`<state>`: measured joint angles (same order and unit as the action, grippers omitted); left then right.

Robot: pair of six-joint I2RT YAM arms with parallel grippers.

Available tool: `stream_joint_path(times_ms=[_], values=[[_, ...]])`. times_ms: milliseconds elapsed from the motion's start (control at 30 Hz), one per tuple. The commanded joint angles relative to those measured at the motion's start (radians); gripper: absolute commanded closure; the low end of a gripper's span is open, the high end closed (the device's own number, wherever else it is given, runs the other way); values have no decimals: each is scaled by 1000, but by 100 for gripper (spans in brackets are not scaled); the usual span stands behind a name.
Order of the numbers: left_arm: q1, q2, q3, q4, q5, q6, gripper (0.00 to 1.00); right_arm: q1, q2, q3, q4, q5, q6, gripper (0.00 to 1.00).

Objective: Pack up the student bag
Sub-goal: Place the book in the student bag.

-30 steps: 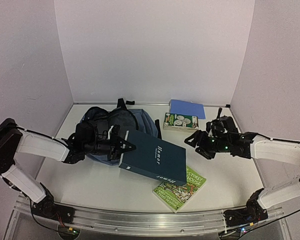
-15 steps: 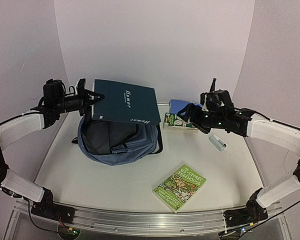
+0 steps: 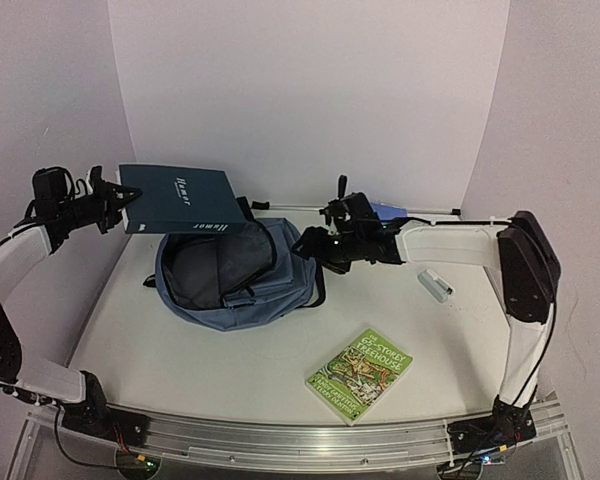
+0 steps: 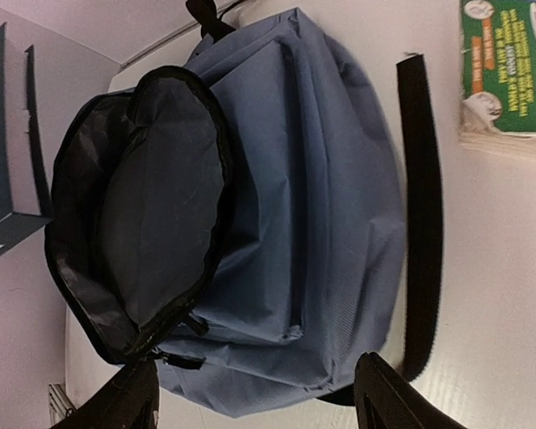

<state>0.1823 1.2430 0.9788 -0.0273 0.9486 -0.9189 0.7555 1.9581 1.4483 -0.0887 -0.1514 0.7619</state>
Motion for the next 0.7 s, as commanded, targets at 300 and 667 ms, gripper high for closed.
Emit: stream_joint_path(times_ms=[300,667], values=[[33,-157,0,-248,-29,163,89,16,274,221,181,-191,96,37],[34,-245,-9,-392,-55,199,88,18,424,362,202,-234,143,51]])
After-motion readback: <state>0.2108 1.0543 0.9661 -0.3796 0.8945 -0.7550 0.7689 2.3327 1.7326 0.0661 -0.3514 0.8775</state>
